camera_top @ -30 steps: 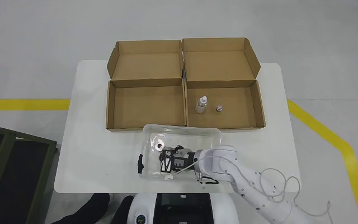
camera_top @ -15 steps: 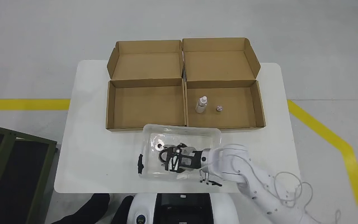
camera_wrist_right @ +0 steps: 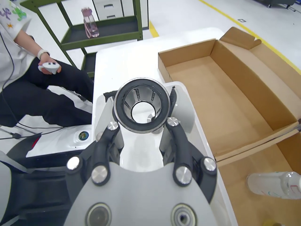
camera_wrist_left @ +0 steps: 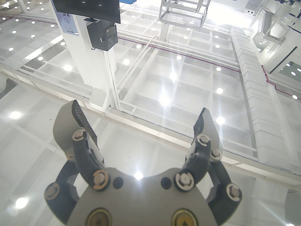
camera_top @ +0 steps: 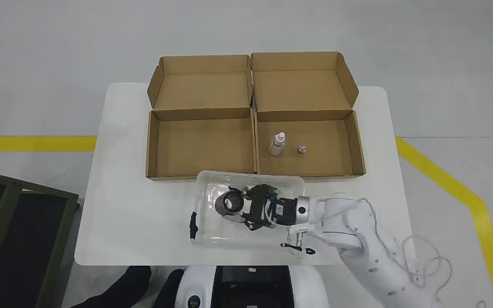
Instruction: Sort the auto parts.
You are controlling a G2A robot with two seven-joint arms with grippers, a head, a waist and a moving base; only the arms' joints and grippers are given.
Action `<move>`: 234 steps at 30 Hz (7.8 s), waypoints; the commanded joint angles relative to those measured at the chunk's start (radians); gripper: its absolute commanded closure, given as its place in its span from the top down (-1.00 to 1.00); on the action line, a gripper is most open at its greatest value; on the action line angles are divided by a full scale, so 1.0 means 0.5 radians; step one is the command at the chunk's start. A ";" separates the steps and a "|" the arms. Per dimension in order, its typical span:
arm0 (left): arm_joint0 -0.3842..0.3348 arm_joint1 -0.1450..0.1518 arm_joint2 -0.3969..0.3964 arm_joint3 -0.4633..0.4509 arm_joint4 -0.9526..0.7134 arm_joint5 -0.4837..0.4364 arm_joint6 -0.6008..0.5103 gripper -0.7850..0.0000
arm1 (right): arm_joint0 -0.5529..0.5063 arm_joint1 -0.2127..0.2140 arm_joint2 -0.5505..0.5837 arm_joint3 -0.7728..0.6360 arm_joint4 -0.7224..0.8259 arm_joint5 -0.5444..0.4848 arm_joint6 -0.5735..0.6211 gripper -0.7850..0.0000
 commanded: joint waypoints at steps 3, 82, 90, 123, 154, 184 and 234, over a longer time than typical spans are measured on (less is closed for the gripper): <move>0.000 0.000 0.000 0.000 0.000 0.000 0.000 1.00 | -0.015 0.009 0.072 -0.034 0.096 -0.028 -0.094 -1.00; 0.000 0.000 0.000 0.000 0.000 0.000 0.000 1.00 | 0.587 -0.191 -0.396 0.357 -0.128 0.703 -0.016 -1.00; 0.000 0.000 0.000 0.000 0.000 0.000 0.000 1.00 | 0.766 -0.290 -0.558 0.571 -0.129 0.906 0.002 -1.00; 0.000 0.000 0.000 0.000 0.000 0.000 0.000 1.00 | 1.267 -0.708 -0.956 1.532 -0.111 1.015 0.102 -1.00; 0.000 0.000 0.000 0.000 0.000 0.000 0.000 1.00 | 1.249 -0.830 -0.841 1.644 -0.209 0.910 0.074 0.98; 0.000 0.000 0.000 0.000 0.000 0.000 0.000 1.00 | 0.175 -0.455 -0.269 0.177 -0.784 0.142 0.284 1.00; 0.000 0.000 0.000 0.000 0.000 0.000 0.000 1.00 | 0.269 -0.450 -0.404 0.788 -0.987 0.222 0.077 -0.44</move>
